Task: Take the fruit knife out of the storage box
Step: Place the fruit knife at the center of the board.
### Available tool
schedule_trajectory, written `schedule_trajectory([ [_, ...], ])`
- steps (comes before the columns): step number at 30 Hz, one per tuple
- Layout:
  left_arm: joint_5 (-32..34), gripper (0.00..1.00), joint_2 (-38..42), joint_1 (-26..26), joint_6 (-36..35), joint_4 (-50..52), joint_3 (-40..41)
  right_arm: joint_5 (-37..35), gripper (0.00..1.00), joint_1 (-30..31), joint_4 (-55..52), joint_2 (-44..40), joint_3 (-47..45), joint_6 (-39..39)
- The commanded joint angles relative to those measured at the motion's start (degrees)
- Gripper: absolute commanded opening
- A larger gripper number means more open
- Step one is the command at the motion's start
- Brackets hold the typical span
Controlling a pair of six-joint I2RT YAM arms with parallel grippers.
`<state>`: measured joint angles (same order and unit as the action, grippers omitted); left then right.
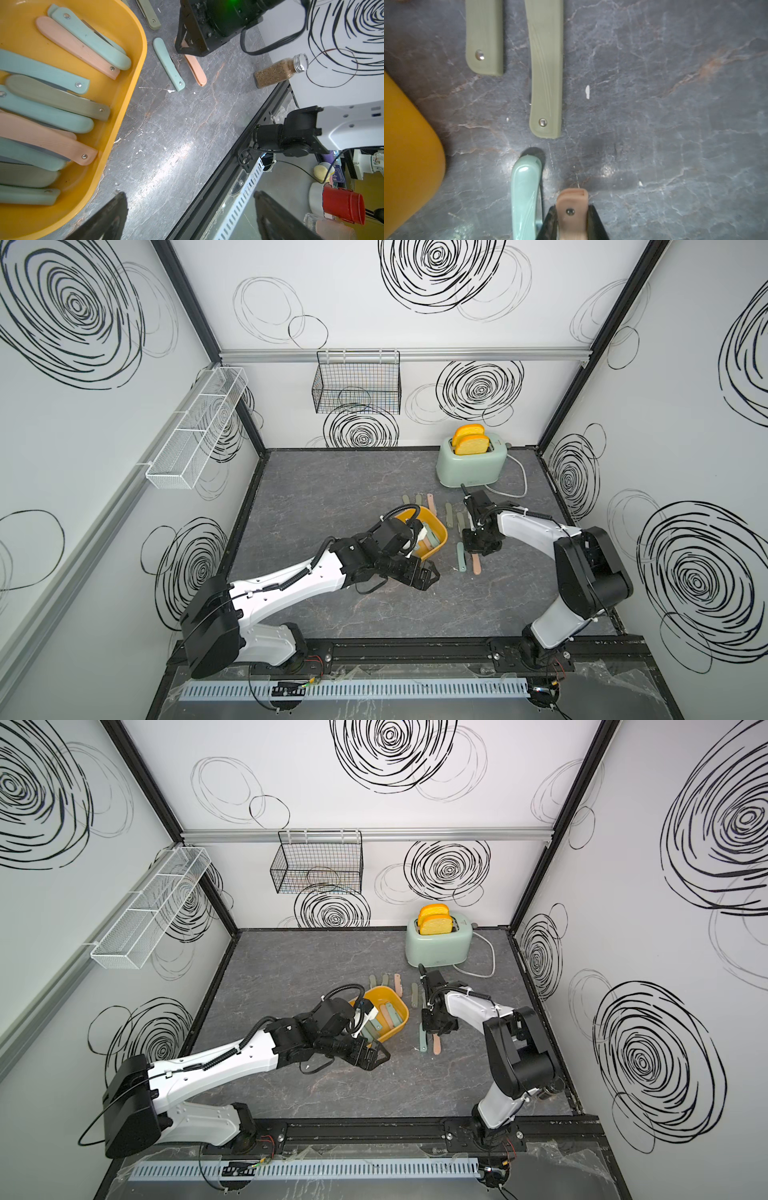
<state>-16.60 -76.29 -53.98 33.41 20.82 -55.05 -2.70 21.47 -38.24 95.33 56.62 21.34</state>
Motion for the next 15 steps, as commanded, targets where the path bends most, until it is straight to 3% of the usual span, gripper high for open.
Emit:
schedule_trajectory([
  [1,0.67,0.98,0.53,-0.34,0.0,-2.19,-0.19,-0.07,0.23,-0.41,0.95,0.65,-0.5,-0.6],
  [8,1.47,0.98,1.45,-0.34,-0.01,-1.78,0.11,0.1,0.33,-0.6,-0.57,-0.77,0.74,-0.6],
  [15,3.67,0.98,4.61,1.07,1.04,-1.13,0.46,0.73,0.35,0.14,-5.53,-3.63,7.96,0.77],
])
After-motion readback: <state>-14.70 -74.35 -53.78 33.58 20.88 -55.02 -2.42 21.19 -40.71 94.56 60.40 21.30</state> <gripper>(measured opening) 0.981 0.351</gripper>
